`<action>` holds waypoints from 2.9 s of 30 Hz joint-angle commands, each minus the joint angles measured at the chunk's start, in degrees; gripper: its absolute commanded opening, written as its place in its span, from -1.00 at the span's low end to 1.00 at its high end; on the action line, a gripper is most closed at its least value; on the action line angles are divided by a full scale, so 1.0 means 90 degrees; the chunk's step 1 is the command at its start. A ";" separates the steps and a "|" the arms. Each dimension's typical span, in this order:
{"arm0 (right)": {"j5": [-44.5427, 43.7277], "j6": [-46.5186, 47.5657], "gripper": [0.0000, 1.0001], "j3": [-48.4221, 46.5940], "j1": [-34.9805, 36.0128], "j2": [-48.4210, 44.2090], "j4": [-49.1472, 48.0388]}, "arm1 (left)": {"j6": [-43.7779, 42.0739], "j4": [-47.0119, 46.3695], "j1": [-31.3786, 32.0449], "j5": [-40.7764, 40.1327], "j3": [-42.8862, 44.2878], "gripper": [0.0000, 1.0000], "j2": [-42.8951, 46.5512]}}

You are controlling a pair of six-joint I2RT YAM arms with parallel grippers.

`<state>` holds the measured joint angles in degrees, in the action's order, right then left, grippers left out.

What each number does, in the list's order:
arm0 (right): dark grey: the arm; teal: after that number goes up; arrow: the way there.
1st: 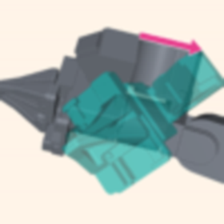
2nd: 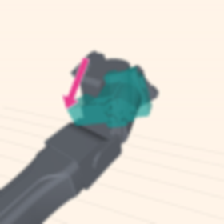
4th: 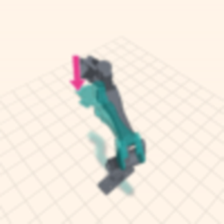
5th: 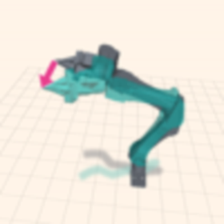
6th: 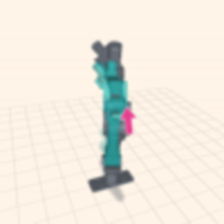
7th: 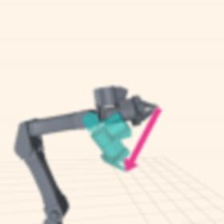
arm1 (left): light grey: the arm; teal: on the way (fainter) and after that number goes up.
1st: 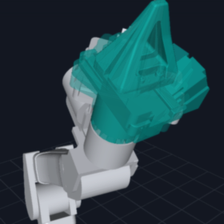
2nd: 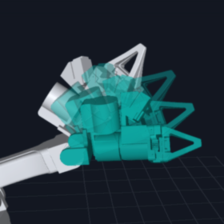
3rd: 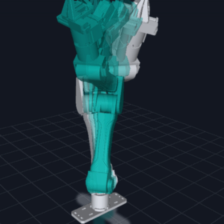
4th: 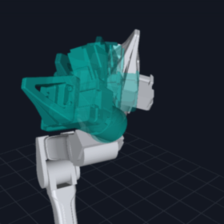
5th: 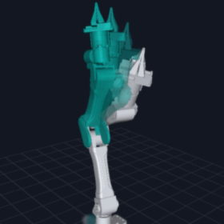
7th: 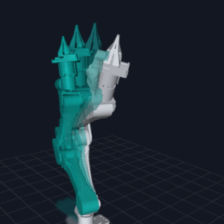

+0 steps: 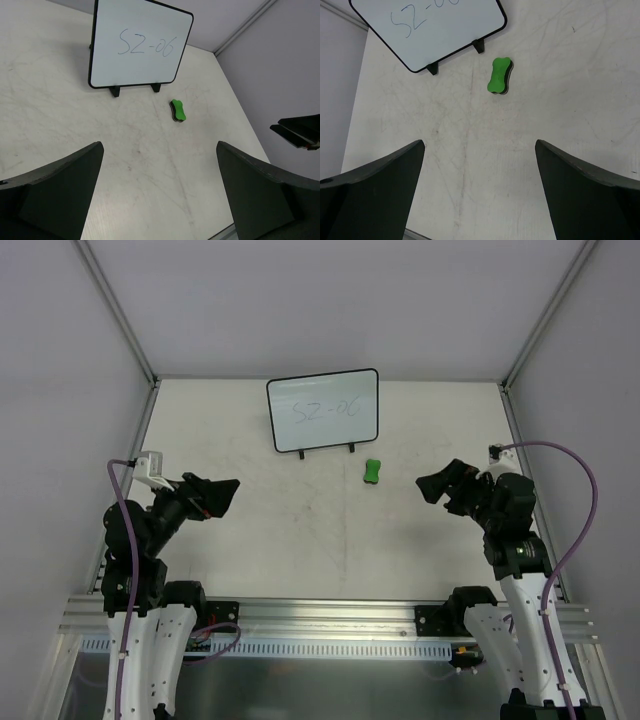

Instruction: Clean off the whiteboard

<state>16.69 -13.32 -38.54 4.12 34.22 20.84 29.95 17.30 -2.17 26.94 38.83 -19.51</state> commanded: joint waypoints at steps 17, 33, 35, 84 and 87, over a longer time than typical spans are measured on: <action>-0.1569 0.0767 0.99 -0.1810 0.1913 0.2475 0.0252 | -0.0194 0.0011 0.0046 0.0366 0.0236 0.98 0.0224; -0.2997 0.0679 0.88 -0.4095 0.2863 0.6675 0.0770 | -0.0359 0.0158 0.0046 0.0278 0.0285 0.98 0.0165; -0.3046 0.0660 0.85 -0.4232 0.2863 0.6900 0.0770 | -0.0379 0.0187 0.0046 0.0278 0.0305 0.98 0.0175; -0.3407 -0.0287 0.08 -0.4418 0.2657 0.8766 -0.0196 | -0.0535 0.0363 0.0046 0.0268 0.0315 0.98 0.0234; -0.3407 -0.0287 0.09 -0.4409 0.2657 0.8815 -0.0196 | -0.0526 0.0373 0.0046 0.0259 0.0305 0.98 0.0224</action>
<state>-13.61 -14.59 -77.56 28.10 113.08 19.88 26.17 20.95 -2.17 28.56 39.72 -17.61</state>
